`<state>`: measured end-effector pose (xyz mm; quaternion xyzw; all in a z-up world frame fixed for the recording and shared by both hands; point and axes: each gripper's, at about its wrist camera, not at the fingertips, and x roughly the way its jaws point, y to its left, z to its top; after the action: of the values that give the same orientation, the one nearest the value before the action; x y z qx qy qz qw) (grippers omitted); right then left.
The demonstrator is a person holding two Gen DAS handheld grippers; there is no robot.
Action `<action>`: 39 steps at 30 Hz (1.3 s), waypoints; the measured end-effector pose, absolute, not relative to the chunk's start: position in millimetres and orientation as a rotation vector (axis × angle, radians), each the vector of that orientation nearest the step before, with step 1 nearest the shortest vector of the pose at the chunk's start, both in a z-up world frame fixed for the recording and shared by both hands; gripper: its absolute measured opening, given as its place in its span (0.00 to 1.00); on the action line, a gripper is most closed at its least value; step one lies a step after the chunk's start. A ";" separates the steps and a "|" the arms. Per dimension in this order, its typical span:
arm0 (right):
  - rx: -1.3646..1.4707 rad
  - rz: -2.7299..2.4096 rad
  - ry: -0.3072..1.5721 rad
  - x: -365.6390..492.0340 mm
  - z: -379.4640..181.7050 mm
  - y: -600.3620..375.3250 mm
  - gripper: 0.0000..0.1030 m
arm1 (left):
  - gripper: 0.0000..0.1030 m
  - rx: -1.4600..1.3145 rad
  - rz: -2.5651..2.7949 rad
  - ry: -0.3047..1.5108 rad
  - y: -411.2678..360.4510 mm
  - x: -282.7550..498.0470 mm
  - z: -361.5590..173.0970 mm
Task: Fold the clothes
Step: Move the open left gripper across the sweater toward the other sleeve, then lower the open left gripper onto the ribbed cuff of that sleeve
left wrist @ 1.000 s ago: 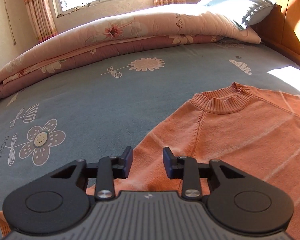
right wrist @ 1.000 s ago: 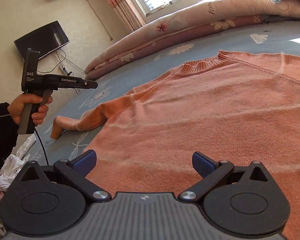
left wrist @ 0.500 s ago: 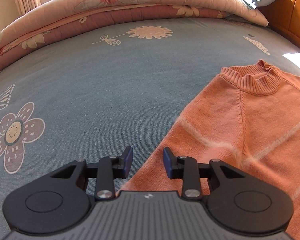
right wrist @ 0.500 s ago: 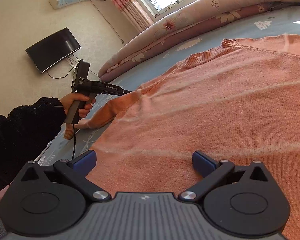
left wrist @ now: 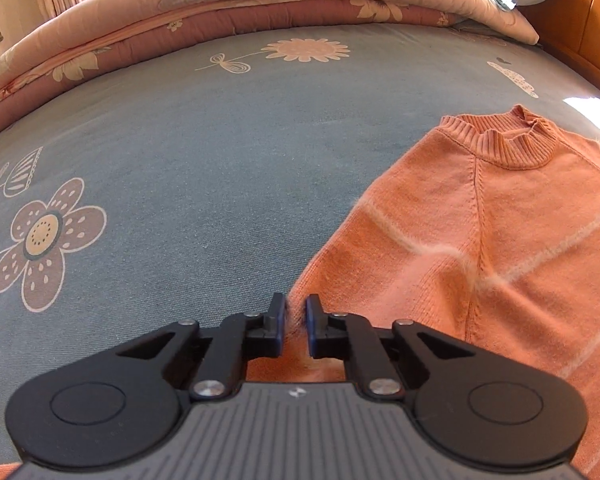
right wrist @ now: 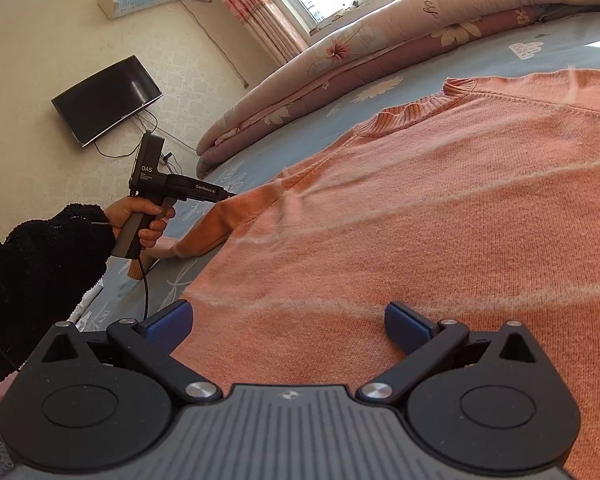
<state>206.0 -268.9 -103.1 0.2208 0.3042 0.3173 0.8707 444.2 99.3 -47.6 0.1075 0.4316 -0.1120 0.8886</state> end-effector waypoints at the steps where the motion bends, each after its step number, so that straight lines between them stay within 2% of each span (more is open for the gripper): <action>1: 0.462 0.663 0.636 205.9 -103.2 -269.0 1.00 | 0.07 0.229 -0.214 0.880 98.6 445.5 -44.1; 4: 0.462 0.664 0.636 206.1 -103.5 -268.7 1.00 | 0.07 0.236 -0.160 0.834 97.3 451.5 -35.4; 8: 0.463 0.664 0.636 206.0 -103.8 -268.5 1.00 | 0.00 0.251 -0.098 0.830 94.7 467.2 -42.7; 11: 0.465 0.665 0.636 205.8 -103.9 -268.8 1.00 | 0.01 0.253 -0.068 0.840 95.9 471.7 -50.1; 13: 0.467 0.666 0.635 205.8 -103.9 -269.3 1.00 | 0.03 0.216 -0.068 0.822 101.4 465.2 -44.9; 15: 0.470 0.667 0.635 205.8 -104.0 -269.8 1.00 | 0.11 0.221 -0.071 0.799 105.2 457.0 -36.4; 22: 0.470 0.666 0.633 205.6 -103.7 -269.9 1.00 | 0.11 0.263 0.016 0.799 146.4 413.0 -3.9; 25: 0.469 0.665 0.633 205.4 -103.7 -269.7 1.00 | 0.15 0.253 0.069 0.799 173.1 386.4 6.6; 27: 0.469 0.665 0.633 205.3 -103.7 -269.7 1.00 | 0.33 0.247 0.104 0.799 190.9 368.7 13.6; 29: 0.471 0.666 0.632 205.2 -103.9 -269.8 1.00 | 0.42 0.225 0.159 0.795 213.8 348.5 15.2; 34: 0.473 0.666 0.632 205.2 -104.0 -270.1 1.00 | 0.40 0.038 0.231 0.811 264.9 307.5 3.4; 35: 0.473 0.666 0.632 205.3 -104.0 -270.2 1.00 | 0.37 0.001 0.217 0.820 269.0 302.5 -1.4; 39: 0.478 0.667 0.631 205.7 -104.4 -271.1 1.00 | 0.37 -0.101 0.103 0.857 264.9 302.1 -25.7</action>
<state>205.7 -271.1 -104.4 0.2285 0.3016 0.3190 0.8689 302.1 264.9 -25.7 -0.0489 0.4151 0.0499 0.9071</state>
